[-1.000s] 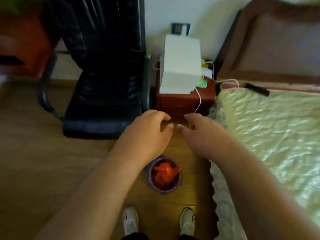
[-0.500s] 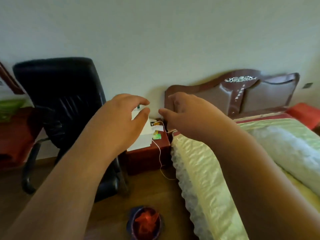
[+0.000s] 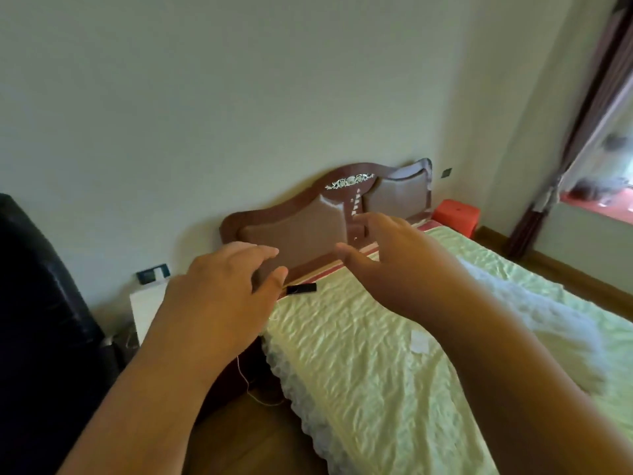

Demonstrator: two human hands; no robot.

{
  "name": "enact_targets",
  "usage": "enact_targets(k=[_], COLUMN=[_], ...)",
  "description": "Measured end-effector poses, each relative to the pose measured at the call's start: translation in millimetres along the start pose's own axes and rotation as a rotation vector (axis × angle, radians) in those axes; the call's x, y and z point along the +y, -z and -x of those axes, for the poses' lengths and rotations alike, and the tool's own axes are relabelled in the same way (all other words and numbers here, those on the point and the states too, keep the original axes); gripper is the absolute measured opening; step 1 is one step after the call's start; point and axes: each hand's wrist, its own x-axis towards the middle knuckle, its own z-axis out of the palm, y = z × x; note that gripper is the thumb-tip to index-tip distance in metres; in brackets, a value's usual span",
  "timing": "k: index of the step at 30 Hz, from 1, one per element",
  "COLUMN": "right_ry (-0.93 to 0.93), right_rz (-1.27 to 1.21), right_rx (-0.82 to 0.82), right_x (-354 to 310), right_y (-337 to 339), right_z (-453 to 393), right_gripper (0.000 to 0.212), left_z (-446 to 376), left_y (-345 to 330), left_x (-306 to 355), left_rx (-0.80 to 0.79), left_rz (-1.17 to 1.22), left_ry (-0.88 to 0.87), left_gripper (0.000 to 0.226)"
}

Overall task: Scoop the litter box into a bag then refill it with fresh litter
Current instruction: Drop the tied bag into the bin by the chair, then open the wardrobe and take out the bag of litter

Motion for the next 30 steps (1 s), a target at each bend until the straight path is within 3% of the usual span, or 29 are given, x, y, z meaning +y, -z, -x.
enact_targets(k=[12,16,22,30], right_ry=[-0.413,-0.657,-1.006,-1.322], right_rz=[0.103,0.124,0.219,0.216], right_rx=[0.336,0.342,0.368,0.554], right_x=[-4,-25,-47,-56], right_y=[4,-12,-11,14], right_z=[81,125,223,369], right_gripper=[0.064,0.064,0.062,0.063], left_z=[-34,-19,37,148], left_y=[-5,-7,-8,-8], left_x=[11,12,58,134], left_rx=[-0.151,-0.243,-0.393,-0.485], left_rz=[0.067,0.053,0.069,0.091], left_ry=[-0.465,-0.656,-0.965,-1.318], left_gripper=[0.058,0.059,0.064,0.063])
